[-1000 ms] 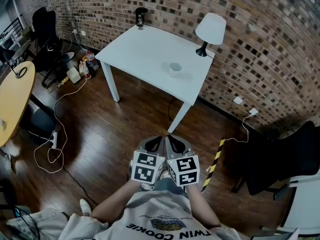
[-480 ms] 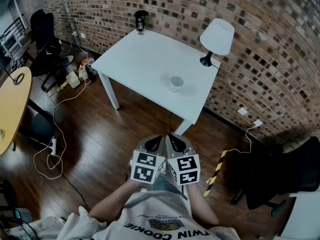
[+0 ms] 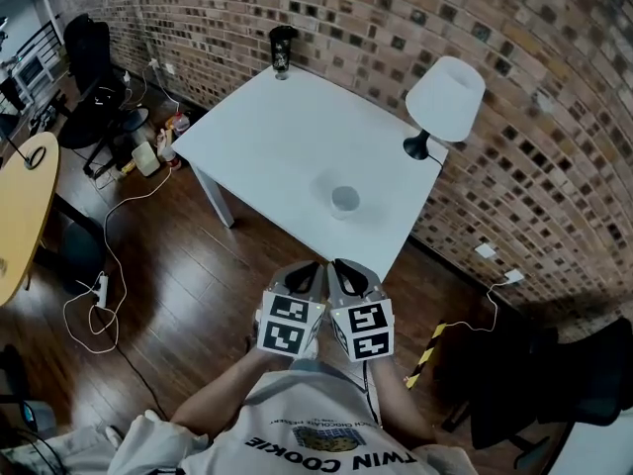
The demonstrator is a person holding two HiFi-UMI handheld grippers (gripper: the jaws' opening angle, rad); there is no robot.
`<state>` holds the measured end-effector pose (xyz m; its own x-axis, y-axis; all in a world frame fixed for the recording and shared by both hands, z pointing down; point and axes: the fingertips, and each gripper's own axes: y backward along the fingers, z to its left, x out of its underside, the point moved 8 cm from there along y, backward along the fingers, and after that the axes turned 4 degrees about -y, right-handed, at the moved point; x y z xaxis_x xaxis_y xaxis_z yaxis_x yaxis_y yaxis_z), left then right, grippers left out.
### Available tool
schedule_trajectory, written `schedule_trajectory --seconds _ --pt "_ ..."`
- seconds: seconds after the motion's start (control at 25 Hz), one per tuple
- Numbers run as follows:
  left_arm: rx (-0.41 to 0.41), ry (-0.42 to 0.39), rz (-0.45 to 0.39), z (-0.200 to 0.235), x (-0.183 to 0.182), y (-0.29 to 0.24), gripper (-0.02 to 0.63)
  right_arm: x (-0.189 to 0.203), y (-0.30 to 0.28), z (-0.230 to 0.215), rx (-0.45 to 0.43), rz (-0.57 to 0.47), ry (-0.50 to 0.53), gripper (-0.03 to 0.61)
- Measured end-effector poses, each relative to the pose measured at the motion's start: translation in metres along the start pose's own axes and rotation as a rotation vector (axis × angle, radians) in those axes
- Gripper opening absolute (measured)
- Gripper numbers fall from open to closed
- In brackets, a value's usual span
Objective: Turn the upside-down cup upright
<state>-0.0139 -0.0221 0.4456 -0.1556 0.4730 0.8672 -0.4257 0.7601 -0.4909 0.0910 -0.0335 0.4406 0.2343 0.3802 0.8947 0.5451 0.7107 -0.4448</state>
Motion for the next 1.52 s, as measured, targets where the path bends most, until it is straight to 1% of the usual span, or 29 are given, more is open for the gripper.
schedule_trajectory --seconds 0.2,0.4,0.56,0.84,1.04,1.2,1.32,1.52 --pt "-0.035 -0.026 -0.011 0.011 -0.021 -0.027 0.005 -0.011 -0.027 -0.027 -0.008 0.030 0.074 0.015" --pt "-0.037 -0.016 0.004 0.027 -0.026 -0.047 0.005 -0.019 -0.054 -0.041 -0.008 0.063 0.135 0.023" --pt "-0.016 -0.015 0.016 0.042 -0.029 -0.063 0.003 -0.021 -0.077 -0.050 0.014 0.130 0.190 0.048" --pt "0.046 -0.037 0.042 0.080 -0.037 -0.094 0.003 -0.022 -0.127 -0.068 0.073 0.237 0.277 0.052" --pt "0.084 -0.049 0.042 0.109 -0.051 -0.114 0.005 -0.019 -0.155 -0.073 0.098 0.318 0.307 0.063" --pt "0.110 -0.047 0.047 0.122 -0.056 -0.125 0.005 -0.016 -0.170 -0.076 0.119 0.365 0.341 0.064" --pt "0.122 -0.043 0.049 0.128 -0.056 -0.130 0.005 -0.012 -0.179 -0.079 0.116 0.405 0.349 0.064" --pt "0.133 -0.029 0.054 0.135 -0.055 -0.135 0.003 -0.008 -0.188 -0.079 0.083 0.468 0.374 0.064"
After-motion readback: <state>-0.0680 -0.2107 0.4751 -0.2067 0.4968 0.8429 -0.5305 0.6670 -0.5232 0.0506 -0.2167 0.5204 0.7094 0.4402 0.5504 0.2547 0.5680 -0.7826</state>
